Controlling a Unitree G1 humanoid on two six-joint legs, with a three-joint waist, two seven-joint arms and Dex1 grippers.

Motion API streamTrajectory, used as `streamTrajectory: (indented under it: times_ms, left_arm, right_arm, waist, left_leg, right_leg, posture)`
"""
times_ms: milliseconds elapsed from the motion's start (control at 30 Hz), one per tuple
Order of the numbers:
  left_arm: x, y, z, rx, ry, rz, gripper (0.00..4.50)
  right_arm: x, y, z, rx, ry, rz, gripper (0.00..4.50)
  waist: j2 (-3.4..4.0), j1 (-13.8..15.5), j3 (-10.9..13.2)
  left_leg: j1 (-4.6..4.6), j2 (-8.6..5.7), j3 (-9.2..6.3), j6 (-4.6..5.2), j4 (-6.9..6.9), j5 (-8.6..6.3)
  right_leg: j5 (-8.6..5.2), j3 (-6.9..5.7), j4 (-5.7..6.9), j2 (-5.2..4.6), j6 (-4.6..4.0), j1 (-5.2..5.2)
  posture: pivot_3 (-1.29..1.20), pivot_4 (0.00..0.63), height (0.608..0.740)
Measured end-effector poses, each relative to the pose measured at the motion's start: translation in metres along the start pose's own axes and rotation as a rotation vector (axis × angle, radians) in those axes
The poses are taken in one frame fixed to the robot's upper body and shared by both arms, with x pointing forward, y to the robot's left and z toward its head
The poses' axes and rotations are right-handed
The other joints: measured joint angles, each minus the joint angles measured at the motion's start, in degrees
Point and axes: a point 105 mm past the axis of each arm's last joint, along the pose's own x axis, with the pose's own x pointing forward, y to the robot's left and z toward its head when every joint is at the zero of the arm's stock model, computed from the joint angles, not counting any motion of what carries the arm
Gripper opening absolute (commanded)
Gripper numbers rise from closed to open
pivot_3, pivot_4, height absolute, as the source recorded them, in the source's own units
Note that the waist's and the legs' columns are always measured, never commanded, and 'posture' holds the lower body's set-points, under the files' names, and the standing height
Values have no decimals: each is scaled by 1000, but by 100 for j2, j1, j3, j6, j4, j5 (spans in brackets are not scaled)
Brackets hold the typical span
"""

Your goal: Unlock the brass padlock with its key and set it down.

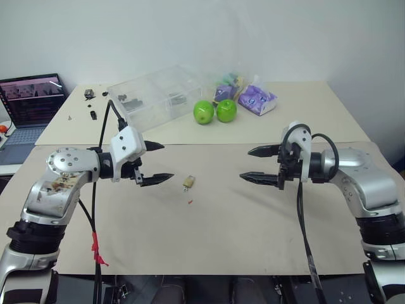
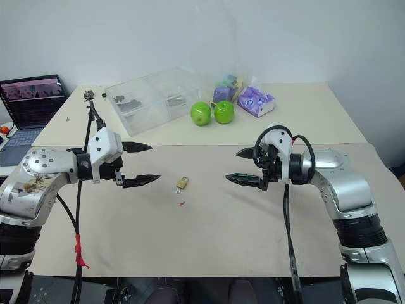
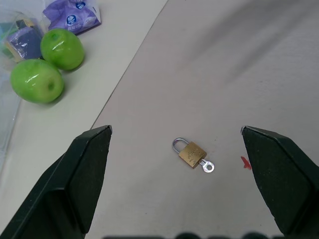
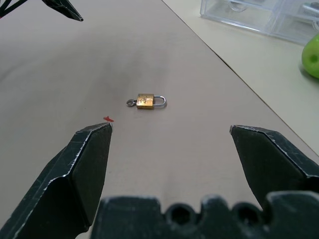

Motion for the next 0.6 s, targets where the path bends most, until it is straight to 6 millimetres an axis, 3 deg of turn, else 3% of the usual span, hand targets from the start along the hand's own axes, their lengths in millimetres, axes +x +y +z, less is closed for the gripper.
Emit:
streamTrajectory:
  times_ms: [67, 133, 233, 300, 500, 600]
  left_arm:
    - [0, 1, -1, 0, 3, 5, 4418]
    - [-5, 17, -16, -21, 63, 106, 4418]
    - [-35, 57, -62, -104, 249, 395, 4418]
    - [-46, 67, -75, -128, 301, 492, 4418]
    - [-75, 78, -94, -182, 391, 701, 4418]
    - [-85, 75, -98, -207, 408, 754, 4418]
  right_arm:
    - [0, 0, 0, -1, 0, 1, 4500]
    - [7, 0, 1, -23, -10, 27, 4500]
    - [38, 0, 5, -80, -30, 124, 4500]
    - [60, 1, 6, -113, -30, 180, 4500]
    - [117, 10, 14, -214, -37, 338, 4500]
    - [129, 9, 13, -244, -28, 370, 4500]
  waist:
    - [0, -1, 0]
    - [-1, -27, 0]
    - [-1, -184, 0]
    - [-2, -209, 0]
    - [-3, -196, -2]
    - [-4, -159, -2]
  left_leg:
    - [0, 0, 0, 0, 0, 0]
    - [12, 2, 5, 0, 0, 0]
    - [27, 10, 5, 1, -8, 0]
    - [24, 13, 0, 0, -8, 1]
    - [13, 10, -17, -23, -10, 9]
    - [12, 8, -31, -48, -14, 5]
  right_leg:
    - [0, 0, 0, 0, 0, 0]
    - [0, 0, 1, 1, 0, 2]
    - [0, 0, 6, 13, 1, -2]
    - [5, -1, 13, 17, -6, -7]
    - [15, -1, 26, 12, -9, -35]
    - [16, -2, 29, 12, -9, -41]
  posture:
    - [0, 150, 740]
    - [0, 150, 740]
    - [0, 150, 740]
    - [0, 150, 740]
    - [0, 150, 740]
    - [0, 150, 740]
